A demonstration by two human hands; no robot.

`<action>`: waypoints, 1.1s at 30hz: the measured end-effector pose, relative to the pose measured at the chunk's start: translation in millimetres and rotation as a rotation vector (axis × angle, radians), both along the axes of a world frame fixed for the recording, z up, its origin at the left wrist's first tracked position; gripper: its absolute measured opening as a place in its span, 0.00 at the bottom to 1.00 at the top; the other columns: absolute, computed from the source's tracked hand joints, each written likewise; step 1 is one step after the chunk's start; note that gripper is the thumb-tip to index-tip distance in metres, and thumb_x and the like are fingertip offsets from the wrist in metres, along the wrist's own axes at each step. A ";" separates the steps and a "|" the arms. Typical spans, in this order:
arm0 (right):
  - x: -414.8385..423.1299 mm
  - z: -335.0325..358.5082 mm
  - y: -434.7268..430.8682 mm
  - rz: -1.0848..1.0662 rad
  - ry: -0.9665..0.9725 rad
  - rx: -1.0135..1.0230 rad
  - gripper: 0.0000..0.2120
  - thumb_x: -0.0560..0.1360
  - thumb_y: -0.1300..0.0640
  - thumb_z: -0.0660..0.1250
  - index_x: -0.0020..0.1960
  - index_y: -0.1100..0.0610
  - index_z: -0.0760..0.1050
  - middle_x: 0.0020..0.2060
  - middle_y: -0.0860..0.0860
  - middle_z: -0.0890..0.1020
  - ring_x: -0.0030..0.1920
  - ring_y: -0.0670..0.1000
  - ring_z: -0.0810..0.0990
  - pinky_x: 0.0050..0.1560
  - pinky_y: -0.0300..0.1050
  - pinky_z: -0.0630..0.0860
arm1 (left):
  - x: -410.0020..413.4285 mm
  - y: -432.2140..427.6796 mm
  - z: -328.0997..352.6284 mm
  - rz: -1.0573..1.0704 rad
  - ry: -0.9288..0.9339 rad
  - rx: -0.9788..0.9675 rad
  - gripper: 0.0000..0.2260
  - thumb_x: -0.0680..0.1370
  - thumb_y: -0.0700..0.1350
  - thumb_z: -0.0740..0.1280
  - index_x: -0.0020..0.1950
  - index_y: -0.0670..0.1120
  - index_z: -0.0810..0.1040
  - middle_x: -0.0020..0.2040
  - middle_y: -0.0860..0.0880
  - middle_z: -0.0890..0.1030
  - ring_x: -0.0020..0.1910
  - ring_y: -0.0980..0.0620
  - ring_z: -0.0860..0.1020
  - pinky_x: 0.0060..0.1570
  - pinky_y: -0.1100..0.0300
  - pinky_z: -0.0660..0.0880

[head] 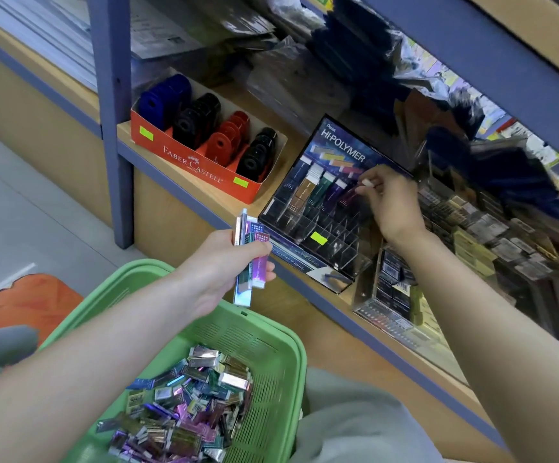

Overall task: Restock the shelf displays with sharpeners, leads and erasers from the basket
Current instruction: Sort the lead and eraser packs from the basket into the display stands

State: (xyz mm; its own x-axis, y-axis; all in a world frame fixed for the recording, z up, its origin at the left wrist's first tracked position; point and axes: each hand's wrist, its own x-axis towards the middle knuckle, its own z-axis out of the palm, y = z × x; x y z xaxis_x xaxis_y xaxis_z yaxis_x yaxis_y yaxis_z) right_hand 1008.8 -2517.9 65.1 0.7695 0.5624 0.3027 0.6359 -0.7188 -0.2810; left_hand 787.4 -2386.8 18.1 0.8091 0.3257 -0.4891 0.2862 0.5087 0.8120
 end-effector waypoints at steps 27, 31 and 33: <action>-44.1 -11.7 13.5 0.057 -0.182 0.049 0.10 0.79 0.60 0.61 0.60 0.57 0.73 0.58 0.52 0.75 0.49 0.46 0.76 0.42 0.39 0.69 | -0.5 4.4 6.2 0.038 -0.010 -0.217 0.07 0.75 0.36 0.67 0.51 0.36 0.74 0.41 0.41 0.81 0.32 0.51 0.82 0.37 0.60 0.81; -92.4 -6.2 15.8 0.133 0.164 0.130 0.08 0.80 0.55 0.61 0.55 0.55 0.76 0.46 0.48 0.78 0.43 0.42 0.75 0.46 0.35 0.73 | -3.3 3.1 5.5 0.019 -0.006 -0.169 0.06 0.74 0.37 0.68 0.50 0.38 0.76 0.43 0.41 0.82 0.34 0.50 0.82 0.36 0.61 0.81; -112.1 -9.1 16.6 0.138 0.413 0.004 0.12 0.80 0.49 0.61 0.52 0.55 0.78 0.42 0.46 0.78 0.40 0.41 0.75 0.44 0.34 0.72 | -4.8 2.1 6.4 0.004 -0.009 -0.145 0.07 0.73 0.37 0.69 0.50 0.39 0.77 0.44 0.42 0.83 0.37 0.50 0.82 0.35 0.62 0.81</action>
